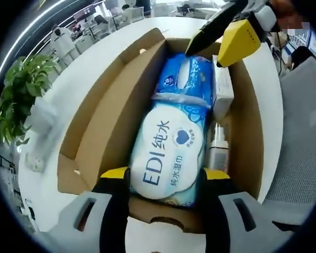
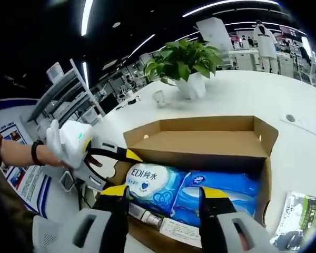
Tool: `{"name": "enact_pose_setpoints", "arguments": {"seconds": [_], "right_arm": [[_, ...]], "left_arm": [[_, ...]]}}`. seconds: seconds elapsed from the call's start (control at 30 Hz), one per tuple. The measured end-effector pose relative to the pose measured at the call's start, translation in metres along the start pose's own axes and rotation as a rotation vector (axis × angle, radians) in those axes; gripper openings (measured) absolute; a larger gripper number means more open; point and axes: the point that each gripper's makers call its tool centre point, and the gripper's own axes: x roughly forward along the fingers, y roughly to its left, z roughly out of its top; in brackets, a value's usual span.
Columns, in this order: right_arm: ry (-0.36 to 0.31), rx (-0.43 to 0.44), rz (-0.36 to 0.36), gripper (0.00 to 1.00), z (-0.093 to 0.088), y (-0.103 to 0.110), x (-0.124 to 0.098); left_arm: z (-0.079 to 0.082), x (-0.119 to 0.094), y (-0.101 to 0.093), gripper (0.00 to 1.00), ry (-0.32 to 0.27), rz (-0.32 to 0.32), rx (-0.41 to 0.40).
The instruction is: Operate the shoe box by opening the lid, removing the specified soft item, and placing it in the target area until the item is outside and the box remains undamaged.
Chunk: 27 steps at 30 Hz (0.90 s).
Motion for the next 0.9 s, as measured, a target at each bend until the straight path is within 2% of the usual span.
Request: {"name": "enact_pose_setpoints", "arguments": {"seconds": [0.2,0.4,0.57,0.67,0.9], "right_arm": [[0.014,0.002,0.023,0.52,-0.001,0.002,0.008],[0.034,-0.021,0.042,0.52,-0.001,0.006,0.015],[0.048,-0.039,0.053,0.52,-0.001,0.006,0.019],[0.091,-0.139,0.054,0.52,-0.005,0.006,0.023],[0.180,-0.294,0.089,0.53,-0.015,0.012,0.034]], "left_arm": [[0.000,0.005,0.003,0.57,0.001,-0.034,-0.015],[0.001,0.010,-0.001,0.58,0.014,-0.047,0.020],[0.000,0.005,-0.006,0.56,-0.019,-0.069,0.001],[0.001,0.004,-0.006,0.55,-0.041,-0.089,-0.013],[0.003,0.007,-0.007,0.56,-0.038,-0.106,-0.005]]}}
